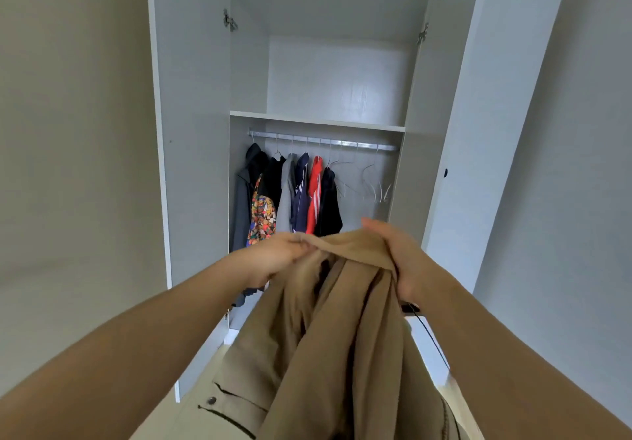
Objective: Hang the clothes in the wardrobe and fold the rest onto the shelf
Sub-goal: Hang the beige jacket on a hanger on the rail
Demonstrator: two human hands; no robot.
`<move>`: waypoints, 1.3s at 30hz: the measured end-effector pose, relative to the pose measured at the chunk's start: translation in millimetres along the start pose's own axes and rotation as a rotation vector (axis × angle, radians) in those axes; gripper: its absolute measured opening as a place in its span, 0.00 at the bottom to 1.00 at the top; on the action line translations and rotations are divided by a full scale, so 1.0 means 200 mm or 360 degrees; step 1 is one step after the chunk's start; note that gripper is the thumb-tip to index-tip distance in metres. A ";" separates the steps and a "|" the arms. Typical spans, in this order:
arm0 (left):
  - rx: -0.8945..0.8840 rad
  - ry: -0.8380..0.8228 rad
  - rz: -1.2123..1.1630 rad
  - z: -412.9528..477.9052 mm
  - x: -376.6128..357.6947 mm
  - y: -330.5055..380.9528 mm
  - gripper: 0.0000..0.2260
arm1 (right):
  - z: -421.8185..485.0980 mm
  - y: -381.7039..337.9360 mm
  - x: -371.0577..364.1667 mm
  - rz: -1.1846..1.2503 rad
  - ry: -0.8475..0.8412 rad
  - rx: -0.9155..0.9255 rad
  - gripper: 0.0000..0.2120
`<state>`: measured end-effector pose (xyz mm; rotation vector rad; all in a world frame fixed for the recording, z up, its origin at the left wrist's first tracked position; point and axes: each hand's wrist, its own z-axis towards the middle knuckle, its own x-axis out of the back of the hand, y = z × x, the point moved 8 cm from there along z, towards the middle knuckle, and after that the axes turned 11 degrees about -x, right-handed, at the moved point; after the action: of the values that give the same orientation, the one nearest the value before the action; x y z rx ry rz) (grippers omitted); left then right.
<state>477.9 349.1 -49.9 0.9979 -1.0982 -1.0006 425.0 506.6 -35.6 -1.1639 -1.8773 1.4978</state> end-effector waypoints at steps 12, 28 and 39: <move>0.0180 -0.0224 0.0129 0.14 -0.25 0.33 0.13 | -0.15 0.01 0.33 -0.0261 0.0311 0.0678 0.12; 0.0107 -0.0316 -0.0038 0.18 -0.26 0.25 0.17 | -0.04 0.20 0.04 -0.1154 -0.0056 0.0716 0.17; 0.0193 -0.0482 -0.0076 0.25 0.08 0.03 0.20 | 0.21 0.07 0.11 -0.0722 0.0175 0.0700 0.08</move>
<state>431.4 328.5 -33.0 0.9942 -1.4038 -1.1611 385.0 503.3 -63.5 -0.5600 -1.5006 1.4456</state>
